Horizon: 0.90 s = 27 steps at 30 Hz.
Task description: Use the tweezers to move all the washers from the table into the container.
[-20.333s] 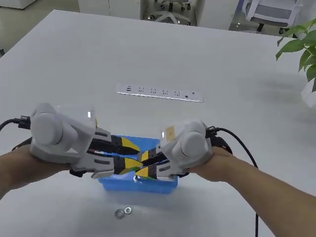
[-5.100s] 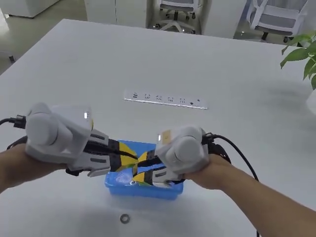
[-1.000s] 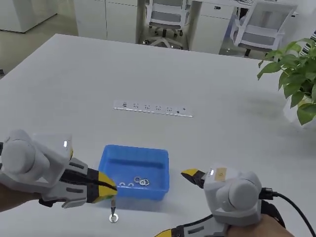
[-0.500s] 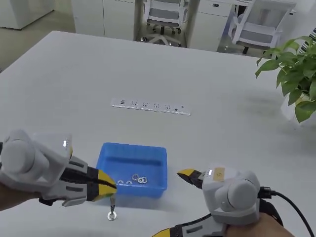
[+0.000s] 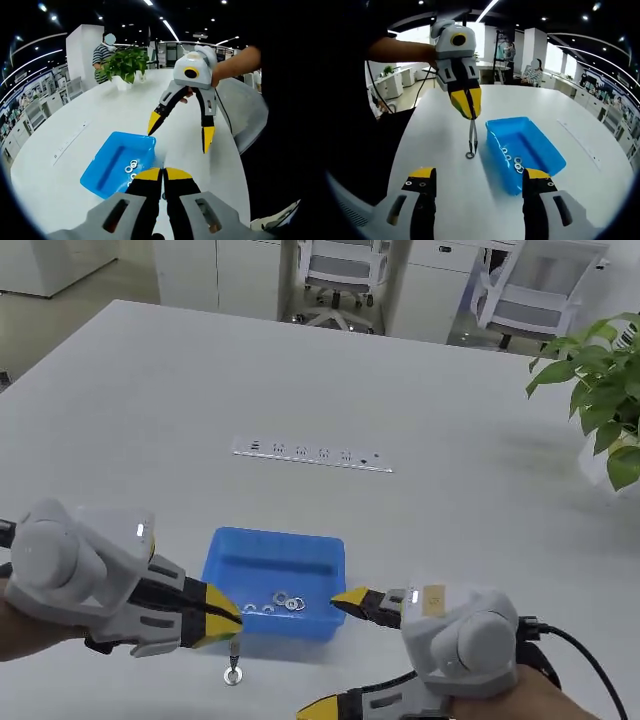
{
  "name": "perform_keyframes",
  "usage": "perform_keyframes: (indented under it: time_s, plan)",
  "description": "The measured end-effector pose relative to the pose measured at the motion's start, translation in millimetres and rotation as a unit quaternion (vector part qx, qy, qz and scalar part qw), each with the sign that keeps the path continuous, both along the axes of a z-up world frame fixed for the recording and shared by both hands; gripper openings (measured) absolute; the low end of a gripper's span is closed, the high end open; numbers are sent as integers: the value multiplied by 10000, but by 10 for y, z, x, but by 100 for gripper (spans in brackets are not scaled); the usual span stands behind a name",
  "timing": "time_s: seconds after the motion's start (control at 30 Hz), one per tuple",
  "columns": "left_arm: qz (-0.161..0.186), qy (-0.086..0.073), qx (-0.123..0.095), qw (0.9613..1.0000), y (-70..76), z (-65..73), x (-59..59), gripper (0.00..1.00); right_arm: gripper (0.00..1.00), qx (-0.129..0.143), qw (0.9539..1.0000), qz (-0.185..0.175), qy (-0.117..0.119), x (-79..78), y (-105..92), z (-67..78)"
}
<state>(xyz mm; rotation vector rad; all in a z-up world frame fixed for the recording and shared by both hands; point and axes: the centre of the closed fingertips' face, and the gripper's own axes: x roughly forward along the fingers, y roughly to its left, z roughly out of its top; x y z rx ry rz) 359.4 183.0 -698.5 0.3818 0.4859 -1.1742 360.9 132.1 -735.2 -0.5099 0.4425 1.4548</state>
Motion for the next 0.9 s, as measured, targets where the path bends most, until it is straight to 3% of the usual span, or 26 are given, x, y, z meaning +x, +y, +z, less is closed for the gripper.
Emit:
perform_keyframes:
  time_s: [0.63, 0.9]
  plan:
    - [-216, 69, 53, 9997, 15, -16, -25, 5, 42, -215, 9969, 688, -323, 45, 264, -100]
    - [-258, 96, 45, 9996, -10, -9, -34, 5, 33, -240, 9949, 934, -311, 34, 410, -138]
